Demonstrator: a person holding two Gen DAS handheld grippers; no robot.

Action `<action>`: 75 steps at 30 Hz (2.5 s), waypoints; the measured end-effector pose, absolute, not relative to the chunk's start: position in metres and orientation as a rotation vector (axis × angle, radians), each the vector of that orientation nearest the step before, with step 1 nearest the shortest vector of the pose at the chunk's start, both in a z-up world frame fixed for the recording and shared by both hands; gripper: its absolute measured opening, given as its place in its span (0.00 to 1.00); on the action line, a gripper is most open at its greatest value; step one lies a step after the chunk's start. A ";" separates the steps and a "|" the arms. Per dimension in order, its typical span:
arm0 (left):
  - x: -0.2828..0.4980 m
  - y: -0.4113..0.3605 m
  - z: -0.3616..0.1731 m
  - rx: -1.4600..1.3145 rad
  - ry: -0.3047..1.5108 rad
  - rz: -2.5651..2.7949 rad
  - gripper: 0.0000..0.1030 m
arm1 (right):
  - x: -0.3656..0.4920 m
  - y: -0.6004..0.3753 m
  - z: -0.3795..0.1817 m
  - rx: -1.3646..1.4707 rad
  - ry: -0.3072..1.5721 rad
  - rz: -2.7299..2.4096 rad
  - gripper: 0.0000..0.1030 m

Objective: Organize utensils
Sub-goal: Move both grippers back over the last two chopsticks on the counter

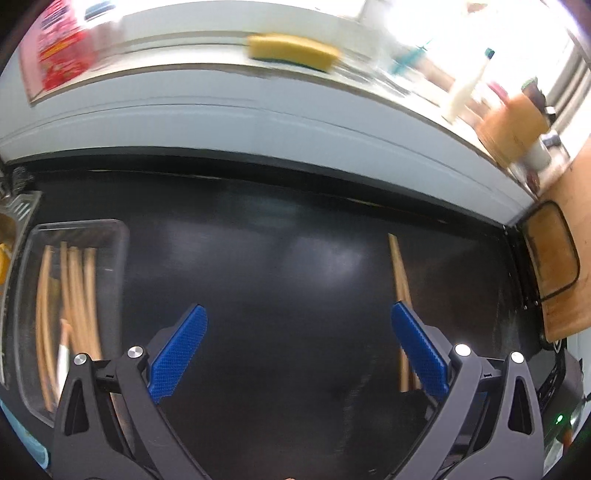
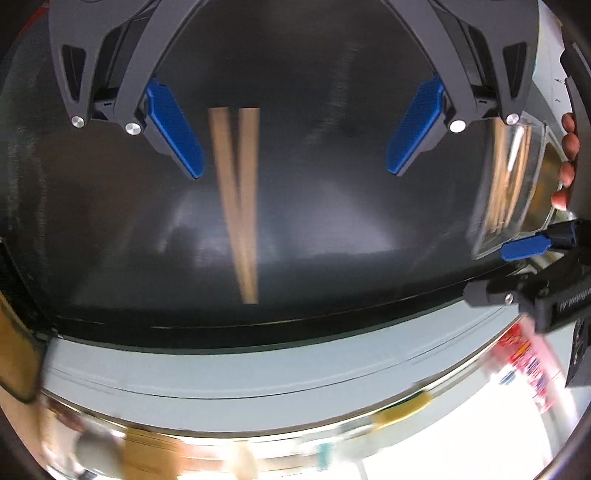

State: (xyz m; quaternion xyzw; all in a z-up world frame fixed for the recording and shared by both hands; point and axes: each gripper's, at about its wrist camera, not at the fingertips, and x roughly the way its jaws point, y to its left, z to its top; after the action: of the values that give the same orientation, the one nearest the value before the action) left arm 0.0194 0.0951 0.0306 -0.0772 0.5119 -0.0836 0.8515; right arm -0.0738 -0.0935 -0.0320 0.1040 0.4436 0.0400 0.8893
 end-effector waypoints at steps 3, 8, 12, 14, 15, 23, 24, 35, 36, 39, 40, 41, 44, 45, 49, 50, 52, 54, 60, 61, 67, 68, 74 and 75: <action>0.013 0.063 0.018 -0.139 1.107 -0.174 0.94 | -0.075 -0.133 -0.038 0.226 0.944 0.056 0.93; -0.002 0.030 -0.006 -0.099 1.174 -0.156 0.94 | -0.077 -0.183 -0.047 0.241 0.969 0.033 0.93; -0.011 0.015 -0.019 -0.053 1.208 -0.145 0.94 | -0.079 -0.201 -0.051 0.231 0.983 0.028 0.93; -0.015 0.008 -0.024 -0.016 1.219 -0.145 0.94 | -0.078 -0.206 -0.053 0.225 0.992 0.027 0.93; -0.016 0.006 -0.026 -0.004 1.223 -0.145 0.94 | -0.077 -0.209 -0.054 0.227 0.994 0.028 0.93; -0.016 -0.009 -0.045 0.078 1.264 -0.167 0.94 | -0.065 -0.209 -0.058 0.209 1.004 0.015 0.93; -0.014 -0.009 -0.047 0.082 1.271 -0.168 0.94 | -0.064 -0.210 -0.059 0.206 1.007 0.012 0.93; -0.001 -0.019 -0.068 0.143 1.305 -0.195 0.94 | -0.056 -0.221 -0.072 0.222 1.039 -0.054 0.93; 0.000 -0.021 -0.069 0.152 1.302 -0.196 0.94 | -0.054 -0.221 -0.073 0.222 1.039 -0.055 0.93; 0.003 -0.026 -0.073 0.151 1.312 -0.214 0.94 | -0.050 -0.221 -0.073 0.227 1.044 -0.051 0.93; 0.004 -0.029 -0.074 0.149 1.315 -0.222 0.94 | -0.047 -0.220 -0.074 0.223 1.046 -0.050 0.93; 0.004 -0.032 -0.076 0.151 1.319 -0.230 0.94 | -0.045 -0.220 -0.074 0.220 1.048 -0.050 0.93; 0.004 -0.037 -0.081 0.150 1.329 -0.246 0.94 | -0.040 -0.221 -0.073 0.227 1.051 -0.051 0.93; 0.004 -0.039 -0.083 0.148 1.332 -0.251 0.94 | -0.037 -0.223 -0.072 0.232 1.053 -0.053 0.93; 0.009 -0.045 -0.091 0.145 1.338 -0.250 0.94 | -0.035 -0.230 -0.069 0.235 1.048 -0.066 0.93; 0.010 -0.045 -0.093 0.145 1.339 -0.249 0.94 | -0.034 -0.232 -0.069 0.237 1.049 -0.068 0.93; 0.013 -0.048 -0.097 0.146 1.339 -0.241 0.94 | -0.034 -0.237 -0.069 0.245 1.052 -0.076 0.93; 0.017 -0.050 -0.100 0.148 1.341 -0.239 0.94 | -0.035 -0.241 -0.071 0.254 1.055 -0.080 0.93; 0.026 -0.057 -0.111 0.165 1.352 -0.220 0.94 | -0.027 -0.244 -0.076 0.269 1.076 -0.067 0.93; 0.027 -0.058 -0.112 0.183 1.344 -0.215 0.94 | -0.024 -0.242 -0.076 0.265 1.076 -0.065 0.93; 0.032 -0.048 -0.114 0.185 1.319 -0.197 0.95 | 0.004 -0.207 -0.080 0.171 1.100 0.015 0.93; 0.033 -0.045 -0.114 0.181 1.317 -0.192 0.95 | 0.008 -0.200 -0.082 0.148 1.105 0.031 0.93; 0.032 -0.041 -0.114 0.200 1.302 -0.206 0.95 | 0.030 -0.170 -0.094 0.079 1.134 0.049 0.93; 0.030 -0.042 -0.112 0.212 1.299 -0.215 0.95 | 0.033 -0.168 -0.095 0.077 1.137 0.051 0.93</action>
State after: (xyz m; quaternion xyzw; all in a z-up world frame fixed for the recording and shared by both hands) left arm 0.0303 -0.0419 -0.1120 0.0984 0.6023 -0.0995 0.7859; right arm 0.0329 -0.1680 -0.0952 0.0363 0.5380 0.0242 0.8418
